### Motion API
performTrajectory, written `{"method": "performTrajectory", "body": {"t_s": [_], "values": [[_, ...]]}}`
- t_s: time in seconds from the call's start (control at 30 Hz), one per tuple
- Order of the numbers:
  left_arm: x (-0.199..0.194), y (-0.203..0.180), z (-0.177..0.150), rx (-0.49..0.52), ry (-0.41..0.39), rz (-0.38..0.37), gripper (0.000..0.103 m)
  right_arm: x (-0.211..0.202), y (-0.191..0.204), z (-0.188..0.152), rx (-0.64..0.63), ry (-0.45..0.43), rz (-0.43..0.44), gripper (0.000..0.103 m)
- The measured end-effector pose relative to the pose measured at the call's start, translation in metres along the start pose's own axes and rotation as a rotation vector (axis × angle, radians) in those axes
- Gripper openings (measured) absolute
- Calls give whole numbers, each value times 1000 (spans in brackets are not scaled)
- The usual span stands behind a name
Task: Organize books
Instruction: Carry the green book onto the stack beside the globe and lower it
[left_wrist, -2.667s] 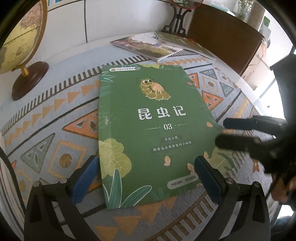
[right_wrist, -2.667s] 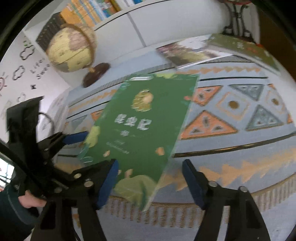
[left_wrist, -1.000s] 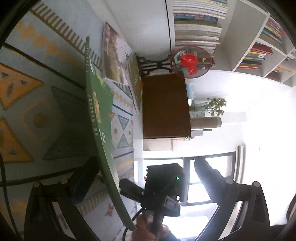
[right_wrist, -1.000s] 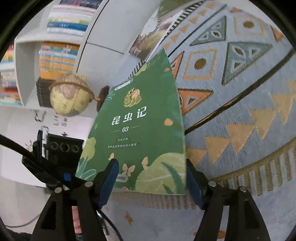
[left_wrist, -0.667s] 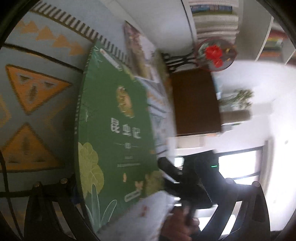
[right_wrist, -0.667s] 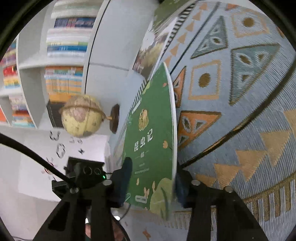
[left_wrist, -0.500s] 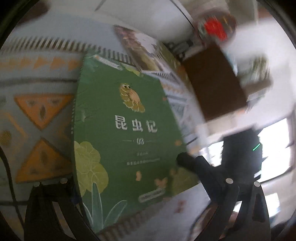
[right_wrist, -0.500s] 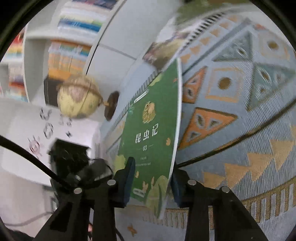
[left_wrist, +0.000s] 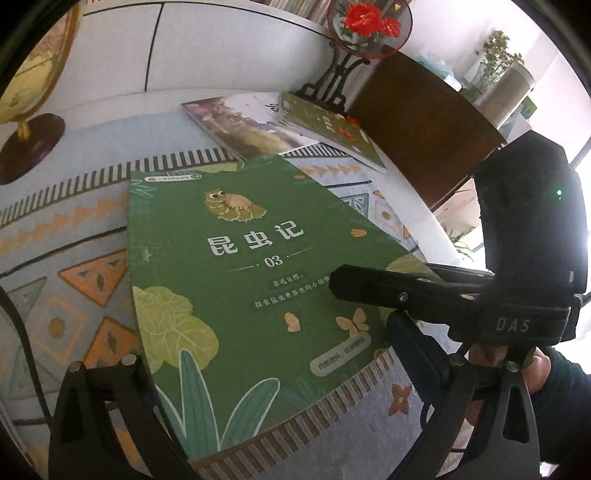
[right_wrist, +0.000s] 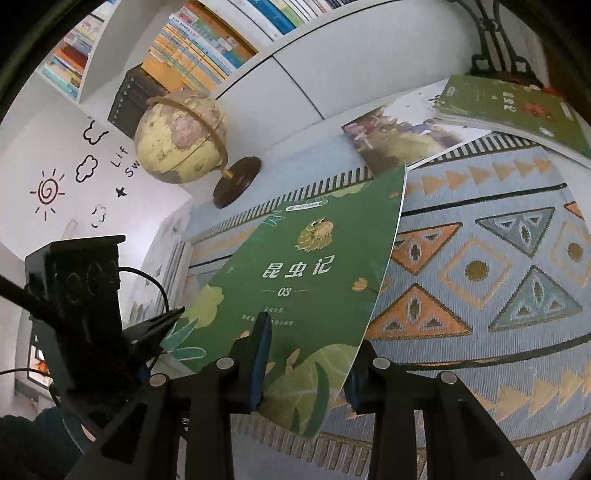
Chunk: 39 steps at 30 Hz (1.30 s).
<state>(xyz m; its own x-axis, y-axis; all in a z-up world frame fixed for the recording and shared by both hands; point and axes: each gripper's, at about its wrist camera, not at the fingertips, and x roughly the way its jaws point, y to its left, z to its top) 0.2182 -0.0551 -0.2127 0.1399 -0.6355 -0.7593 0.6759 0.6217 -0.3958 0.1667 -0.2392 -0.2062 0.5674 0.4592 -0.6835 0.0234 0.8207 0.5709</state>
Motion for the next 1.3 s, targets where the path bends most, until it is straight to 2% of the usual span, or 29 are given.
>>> {"method": "performTrajectory", "body": {"t_s": [0.13, 0.37, 0.5, 0.7, 0.87, 1.07, 1.2, 1.3], "values": [[-6, -15, 0, 36, -24, 63, 99, -2, 4, -1, -60, 19, -8, 33], [-36, -26, -5, 29, -89, 136, 97, -11, 33, 1, -203, 36, -21, 32], [-63, -23, -10, -4, -142, 165, 97, -13, 59, 3, -293, 31, -2, 32], [-125, -8, -20, -33, -238, 222, 97, -14, 119, 9, -390, -11, 46, 32], [-185, 25, -32, -47, -289, 275, 97, -1, 183, 8, -463, -40, 94, 32], [-241, 85, -58, -59, -294, 345, 97, 44, 250, -5, -475, -44, 162, 32], [-258, 131, -75, -111, -281, 347, 97, 91, 288, -14, -464, -5, 186, 32], [-259, 162, -86, -147, -279, 334, 97, 117, 301, -18, -458, 19, 184, 32]]}}
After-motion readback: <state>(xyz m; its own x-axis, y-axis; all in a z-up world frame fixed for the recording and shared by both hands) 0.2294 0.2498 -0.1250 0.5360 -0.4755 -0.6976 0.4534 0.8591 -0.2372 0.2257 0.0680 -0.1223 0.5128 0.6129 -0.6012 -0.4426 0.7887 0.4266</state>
